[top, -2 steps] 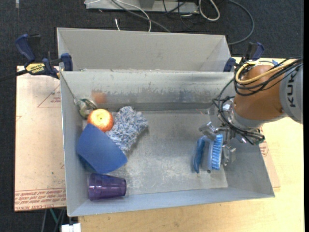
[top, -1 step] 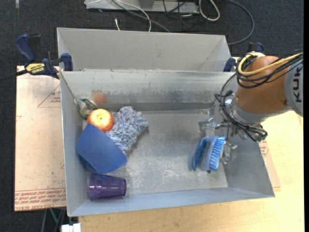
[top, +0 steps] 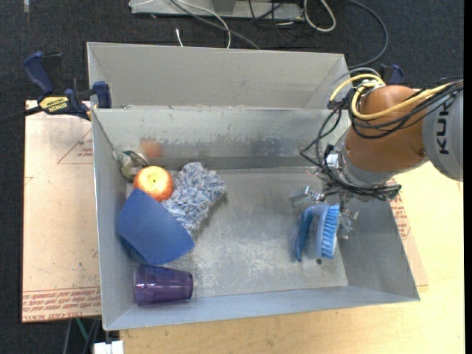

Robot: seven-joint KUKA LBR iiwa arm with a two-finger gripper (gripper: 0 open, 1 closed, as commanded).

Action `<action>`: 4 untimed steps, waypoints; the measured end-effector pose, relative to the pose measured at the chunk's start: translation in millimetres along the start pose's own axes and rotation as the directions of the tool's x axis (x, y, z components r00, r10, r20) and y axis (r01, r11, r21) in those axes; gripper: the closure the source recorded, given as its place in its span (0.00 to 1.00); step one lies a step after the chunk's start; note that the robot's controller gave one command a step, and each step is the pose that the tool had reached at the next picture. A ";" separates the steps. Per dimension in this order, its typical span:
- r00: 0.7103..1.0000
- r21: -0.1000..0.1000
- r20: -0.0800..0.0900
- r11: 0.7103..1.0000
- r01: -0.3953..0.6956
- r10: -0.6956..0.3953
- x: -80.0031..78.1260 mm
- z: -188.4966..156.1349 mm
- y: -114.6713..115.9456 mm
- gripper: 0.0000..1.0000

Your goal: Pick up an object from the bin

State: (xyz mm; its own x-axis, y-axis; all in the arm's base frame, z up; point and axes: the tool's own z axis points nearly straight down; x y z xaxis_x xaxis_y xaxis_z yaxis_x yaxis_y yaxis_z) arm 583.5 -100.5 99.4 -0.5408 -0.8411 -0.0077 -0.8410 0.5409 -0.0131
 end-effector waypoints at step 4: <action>0.939 0.009 0.003 0.939 0.344 -0.344 -2.5 18.5 7.9 1.00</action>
Offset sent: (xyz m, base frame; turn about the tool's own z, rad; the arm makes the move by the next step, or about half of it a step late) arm -0.0086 0.0067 -0.0294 -0.3606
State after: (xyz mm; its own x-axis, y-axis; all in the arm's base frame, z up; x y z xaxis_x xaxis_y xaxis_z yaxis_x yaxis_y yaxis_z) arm 578.5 -94.1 80.8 -0.2187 -0.9758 -0.0061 -0.9755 0.2188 -0.0240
